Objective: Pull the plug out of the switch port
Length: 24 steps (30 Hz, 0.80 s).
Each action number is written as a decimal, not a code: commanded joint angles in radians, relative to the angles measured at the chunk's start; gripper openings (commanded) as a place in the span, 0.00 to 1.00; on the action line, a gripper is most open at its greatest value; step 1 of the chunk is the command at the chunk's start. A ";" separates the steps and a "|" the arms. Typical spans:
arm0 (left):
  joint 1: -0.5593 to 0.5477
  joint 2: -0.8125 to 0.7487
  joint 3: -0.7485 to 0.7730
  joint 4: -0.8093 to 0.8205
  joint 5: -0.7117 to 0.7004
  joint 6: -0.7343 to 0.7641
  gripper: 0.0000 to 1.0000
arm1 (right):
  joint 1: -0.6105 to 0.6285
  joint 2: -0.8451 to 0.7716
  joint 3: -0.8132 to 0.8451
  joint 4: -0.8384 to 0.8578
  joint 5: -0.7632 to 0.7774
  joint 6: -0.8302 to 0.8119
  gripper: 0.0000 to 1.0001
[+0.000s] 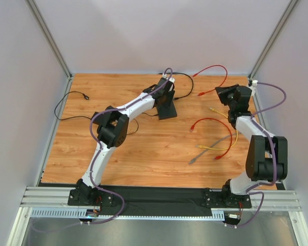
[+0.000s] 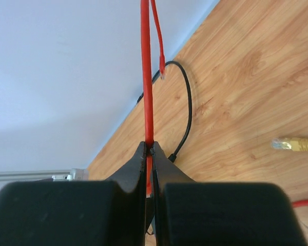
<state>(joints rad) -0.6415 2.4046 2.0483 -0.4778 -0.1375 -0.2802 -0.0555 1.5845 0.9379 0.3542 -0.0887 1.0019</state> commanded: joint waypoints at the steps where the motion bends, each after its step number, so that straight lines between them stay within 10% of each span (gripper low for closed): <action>1: 0.002 0.027 -0.037 -0.102 0.050 0.006 0.55 | -0.021 -0.130 -0.050 -0.075 0.075 0.029 0.00; 10: 0.002 0.024 -0.039 -0.093 0.073 0.012 0.55 | -0.079 -0.460 -0.176 -0.571 0.275 0.064 0.00; 24: 0.002 -0.001 -0.077 -0.053 0.107 0.024 0.55 | 0.037 -0.688 -0.402 -0.986 0.104 0.064 0.04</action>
<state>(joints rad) -0.6380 2.3917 2.0167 -0.4324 -0.0868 -0.2596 -0.0463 0.9520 0.5552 -0.5243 0.0387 1.0683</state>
